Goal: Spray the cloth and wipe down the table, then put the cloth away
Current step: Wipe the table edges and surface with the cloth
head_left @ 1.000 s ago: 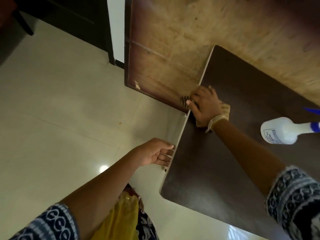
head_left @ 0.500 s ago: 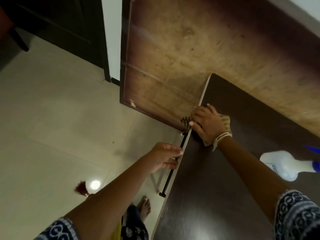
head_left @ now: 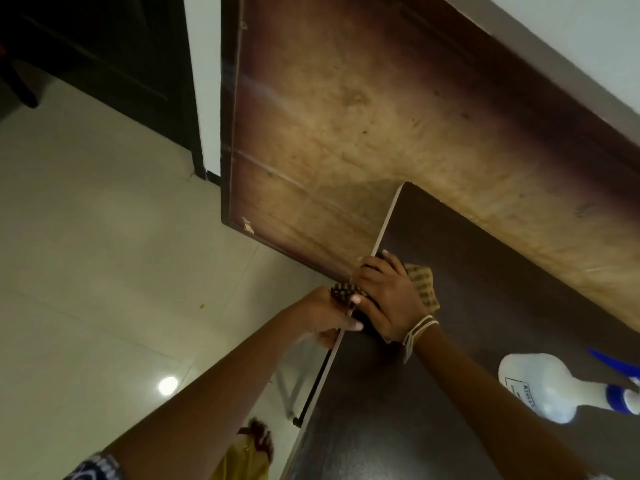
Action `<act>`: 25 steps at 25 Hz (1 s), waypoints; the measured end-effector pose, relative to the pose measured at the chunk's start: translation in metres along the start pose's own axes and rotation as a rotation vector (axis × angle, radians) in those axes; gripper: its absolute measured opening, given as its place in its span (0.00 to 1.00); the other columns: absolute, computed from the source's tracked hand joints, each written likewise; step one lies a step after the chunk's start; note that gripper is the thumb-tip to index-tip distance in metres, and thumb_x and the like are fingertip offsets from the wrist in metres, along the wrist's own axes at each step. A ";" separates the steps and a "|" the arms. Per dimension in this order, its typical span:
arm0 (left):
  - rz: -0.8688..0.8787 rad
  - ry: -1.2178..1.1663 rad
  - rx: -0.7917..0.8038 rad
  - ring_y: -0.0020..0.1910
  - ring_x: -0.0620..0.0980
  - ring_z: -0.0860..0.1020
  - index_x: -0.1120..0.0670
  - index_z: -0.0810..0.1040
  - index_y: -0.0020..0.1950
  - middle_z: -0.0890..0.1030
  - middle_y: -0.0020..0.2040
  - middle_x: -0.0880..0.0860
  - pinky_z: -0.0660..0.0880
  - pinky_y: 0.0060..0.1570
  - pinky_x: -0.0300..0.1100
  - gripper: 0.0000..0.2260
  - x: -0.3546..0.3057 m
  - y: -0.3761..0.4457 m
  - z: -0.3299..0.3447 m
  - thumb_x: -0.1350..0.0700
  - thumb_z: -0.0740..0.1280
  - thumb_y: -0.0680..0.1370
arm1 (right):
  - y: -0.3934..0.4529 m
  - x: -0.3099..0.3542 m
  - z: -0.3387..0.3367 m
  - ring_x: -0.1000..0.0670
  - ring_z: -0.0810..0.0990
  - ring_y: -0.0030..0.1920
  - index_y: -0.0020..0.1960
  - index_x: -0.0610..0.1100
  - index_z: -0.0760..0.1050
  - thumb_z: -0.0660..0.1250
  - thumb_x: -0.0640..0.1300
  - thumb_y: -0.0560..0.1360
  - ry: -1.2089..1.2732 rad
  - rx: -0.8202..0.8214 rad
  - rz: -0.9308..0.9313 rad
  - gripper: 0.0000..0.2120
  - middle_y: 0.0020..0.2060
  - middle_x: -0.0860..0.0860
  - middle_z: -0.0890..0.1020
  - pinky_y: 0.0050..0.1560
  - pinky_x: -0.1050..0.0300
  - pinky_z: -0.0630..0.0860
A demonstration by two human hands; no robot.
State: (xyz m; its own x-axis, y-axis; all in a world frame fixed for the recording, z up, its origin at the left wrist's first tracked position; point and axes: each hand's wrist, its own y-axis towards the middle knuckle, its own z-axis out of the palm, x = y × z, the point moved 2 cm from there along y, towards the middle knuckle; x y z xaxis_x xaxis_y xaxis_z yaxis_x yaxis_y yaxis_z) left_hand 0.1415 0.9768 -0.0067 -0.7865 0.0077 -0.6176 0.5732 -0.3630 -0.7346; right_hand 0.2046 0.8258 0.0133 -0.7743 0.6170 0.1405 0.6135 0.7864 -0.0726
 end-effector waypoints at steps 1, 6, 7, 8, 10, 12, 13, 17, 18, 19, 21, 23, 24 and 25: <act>0.018 0.040 -0.007 0.40 0.46 0.80 0.53 0.75 0.50 0.80 0.45 0.51 0.78 0.36 0.40 0.10 -0.001 0.001 0.004 0.60 0.74 0.73 | 0.008 -0.016 -0.001 0.45 0.72 0.66 0.54 0.44 0.80 0.52 0.55 0.80 -0.051 0.004 0.004 0.22 0.54 0.49 0.81 0.72 0.41 0.57; 0.219 -0.015 -0.148 0.45 0.38 0.75 0.49 0.74 0.61 0.77 0.51 0.45 0.70 0.36 0.28 0.09 -0.007 0.016 0.025 0.52 0.63 0.81 | 0.065 -0.109 -0.019 0.43 0.70 0.68 0.62 0.43 0.78 0.47 0.58 0.79 -0.204 -0.011 0.229 0.28 0.62 0.48 0.78 0.70 0.41 0.58; 0.248 -0.013 -0.190 0.47 0.37 0.74 0.49 0.73 0.63 0.76 0.53 0.45 0.69 0.39 0.29 0.11 -0.008 0.019 0.029 0.51 0.61 0.82 | 0.074 -0.122 -0.021 0.44 0.69 0.68 0.62 0.44 0.77 0.46 0.58 0.79 -0.234 -0.029 0.275 0.28 0.63 0.49 0.78 0.69 0.42 0.58; 0.277 -0.002 -0.234 0.51 0.38 0.74 0.51 0.72 0.66 0.76 0.55 0.45 0.69 0.44 0.31 0.13 -0.007 0.022 0.033 0.51 0.59 0.82 | 0.081 -0.131 -0.023 0.44 0.69 0.68 0.62 0.45 0.77 0.46 0.58 0.80 -0.266 -0.049 0.305 0.27 0.64 0.50 0.77 0.67 0.44 0.59; 0.309 0.021 -0.296 0.58 0.42 0.72 0.53 0.70 0.69 0.73 0.59 0.46 0.67 0.53 0.35 0.15 -0.006 0.028 0.041 0.52 0.58 0.83 | 0.088 -0.142 -0.025 0.45 0.70 0.66 0.62 0.47 0.77 0.46 0.59 0.80 -0.308 -0.073 0.338 0.27 0.63 0.52 0.76 0.64 0.46 0.61; 0.308 0.064 -0.389 0.61 0.46 0.73 0.54 0.69 0.68 0.74 0.60 0.48 0.67 0.54 0.38 0.15 -0.002 0.033 0.046 0.51 0.57 0.83 | 0.090 -0.142 -0.024 0.45 0.69 0.65 0.63 0.48 0.77 0.46 0.60 0.79 -0.288 -0.079 0.369 0.27 0.65 0.53 0.76 0.62 0.47 0.63; 0.319 0.099 -0.442 0.59 0.48 0.76 0.55 0.70 0.67 0.77 0.58 0.49 0.70 0.53 0.39 0.15 0.002 0.035 0.048 0.50 0.56 0.83 | 0.088 -0.139 -0.020 0.44 0.69 0.67 0.64 0.48 0.76 0.47 0.59 0.79 -0.247 -0.098 0.413 0.27 0.66 0.52 0.75 0.63 0.47 0.63; 0.434 0.251 -0.597 0.30 0.41 0.74 0.53 0.72 0.60 0.74 0.35 0.46 0.69 0.31 0.33 0.12 0.013 0.034 0.056 0.49 0.55 0.83 | 0.057 -0.097 0.001 0.45 0.62 0.75 0.70 0.46 0.72 0.49 0.58 0.80 0.025 -0.199 0.501 0.26 0.74 0.50 0.68 0.72 0.45 0.60; 0.450 0.292 -0.627 0.28 0.42 0.73 0.53 0.72 0.60 0.74 0.34 0.47 0.69 0.30 0.34 0.12 0.014 0.035 0.057 0.49 0.54 0.83 | 0.045 -0.086 0.005 0.46 0.60 0.76 0.70 0.47 0.71 0.50 0.58 0.80 0.035 -0.170 0.438 0.25 0.74 0.51 0.67 0.73 0.45 0.58; 0.458 0.316 -0.642 0.29 0.42 0.73 0.52 0.72 0.60 0.76 0.36 0.47 0.70 0.30 0.35 0.12 0.013 0.036 0.057 0.49 0.54 0.83 | 0.035 -0.080 0.005 0.46 0.59 0.76 0.70 0.48 0.71 0.50 0.58 0.81 0.031 -0.129 0.349 0.25 0.74 0.52 0.67 0.74 0.44 0.57; 0.464 0.331 -0.642 0.35 0.43 0.77 0.52 0.71 0.60 0.79 0.40 0.48 0.76 0.35 0.39 0.13 0.011 0.038 0.058 0.48 0.53 0.83 | 0.037 -0.092 -0.004 0.46 0.62 0.74 0.69 0.48 0.72 0.49 0.60 0.80 0.003 -0.075 0.226 0.26 0.73 0.52 0.68 0.71 0.41 0.61; 0.470 0.366 -0.665 0.39 0.44 0.79 0.52 0.71 0.59 0.79 0.42 0.49 0.79 0.39 0.42 0.13 0.011 0.038 0.058 0.48 0.53 0.83 | 0.055 -0.114 -0.012 0.46 0.64 0.73 0.69 0.49 0.71 0.48 0.61 0.79 -0.050 -0.099 0.319 0.27 0.72 0.53 0.69 0.68 0.40 0.64; 0.474 0.381 -0.677 0.39 0.45 0.80 0.51 0.71 0.59 0.80 0.41 0.49 0.79 0.40 0.43 0.13 0.012 0.038 0.057 0.48 0.53 0.83 | 0.066 -0.124 -0.015 0.45 0.64 0.73 0.70 0.49 0.70 0.48 0.61 0.79 -0.053 -0.114 0.409 0.27 0.73 0.53 0.68 0.69 0.41 0.63; 0.482 0.387 -0.680 0.38 0.45 0.80 0.51 0.71 0.59 0.80 0.41 0.50 0.79 0.40 0.43 0.12 0.012 0.039 0.057 0.47 0.53 0.83 | 0.073 -0.130 -0.016 0.45 0.63 0.73 0.71 0.50 0.69 0.48 0.61 0.79 -0.047 -0.128 0.494 0.28 0.74 0.54 0.66 0.70 0.41 0.62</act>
State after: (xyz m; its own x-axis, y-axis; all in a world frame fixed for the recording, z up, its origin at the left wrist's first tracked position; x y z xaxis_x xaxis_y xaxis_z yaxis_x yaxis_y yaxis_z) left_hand 0.1413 0.9098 -0.0264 -0.3660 0.3536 -0.8608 0.9272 0.2173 -0.3050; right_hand 0.3528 0.8022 0.0051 -0.3917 0.9171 0.0749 0.9197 0.3926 0.0024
